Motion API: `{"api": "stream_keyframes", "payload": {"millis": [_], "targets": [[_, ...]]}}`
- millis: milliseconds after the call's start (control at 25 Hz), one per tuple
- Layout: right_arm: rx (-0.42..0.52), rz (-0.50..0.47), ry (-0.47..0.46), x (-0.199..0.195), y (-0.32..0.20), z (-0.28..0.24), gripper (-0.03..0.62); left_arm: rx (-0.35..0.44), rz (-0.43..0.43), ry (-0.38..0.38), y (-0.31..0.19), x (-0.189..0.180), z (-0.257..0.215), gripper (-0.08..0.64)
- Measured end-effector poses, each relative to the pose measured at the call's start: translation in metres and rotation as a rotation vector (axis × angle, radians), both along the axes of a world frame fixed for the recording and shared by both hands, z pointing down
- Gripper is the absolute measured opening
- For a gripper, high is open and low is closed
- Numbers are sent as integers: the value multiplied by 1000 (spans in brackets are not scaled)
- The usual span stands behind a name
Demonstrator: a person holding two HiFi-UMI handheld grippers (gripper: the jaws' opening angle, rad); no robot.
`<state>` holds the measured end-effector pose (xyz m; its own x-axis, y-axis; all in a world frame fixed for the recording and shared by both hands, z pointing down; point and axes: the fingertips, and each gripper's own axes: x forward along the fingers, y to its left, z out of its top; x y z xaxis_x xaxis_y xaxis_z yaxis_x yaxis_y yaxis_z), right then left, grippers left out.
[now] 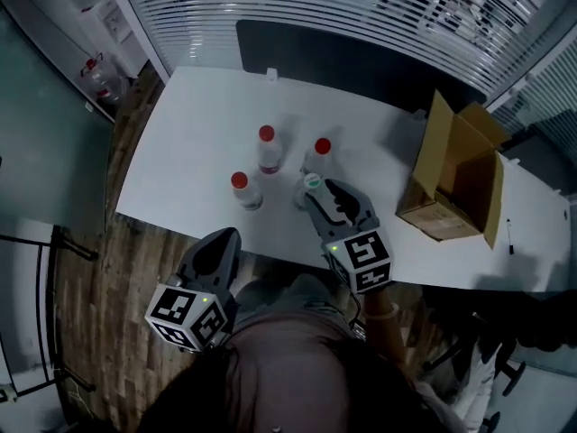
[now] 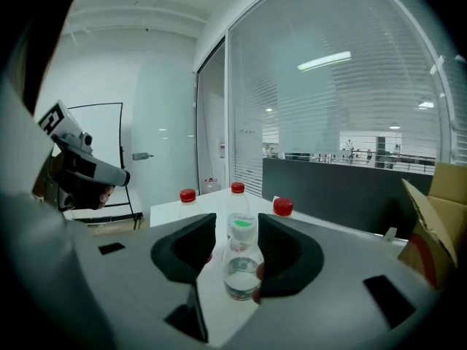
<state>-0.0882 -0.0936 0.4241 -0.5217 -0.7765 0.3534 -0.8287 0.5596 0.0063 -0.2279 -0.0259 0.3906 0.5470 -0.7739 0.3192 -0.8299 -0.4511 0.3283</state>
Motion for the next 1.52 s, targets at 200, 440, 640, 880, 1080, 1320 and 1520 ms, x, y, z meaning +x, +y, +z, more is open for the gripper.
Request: {"api": "stream_keyframes", "payload": {"millis": [200, 440, 640, 880, 1080, 1320, 1520], "targets": [[19, 135, -83, 13, 22, -12, 170, -4, 80, 1, 8, -5, 2, 8], [116, 292, -162, 36, 54, -36, 63, 13, 124, -2, 18, -5, 3, 8], [149, 337, -241, 47, 92, -51, 41, 19, 141, 8, 41, 9, 3, 8], [141, 275, -199, 39, 140, -58, 29, 24, 155, 31, 81, 37, -3, 8], [139, 243, -162, 39, 172, -59, 25, 19, 155, 36, 116, 48, 0, 8], [154, 236, -154, 40, 203, -62, 23, 21, 143, 33, 155, 51, -2, 8], [146, 224, -146, 40, 227, -63, 23, 29, 136, 41, 177, 55, -5, 8]]}}
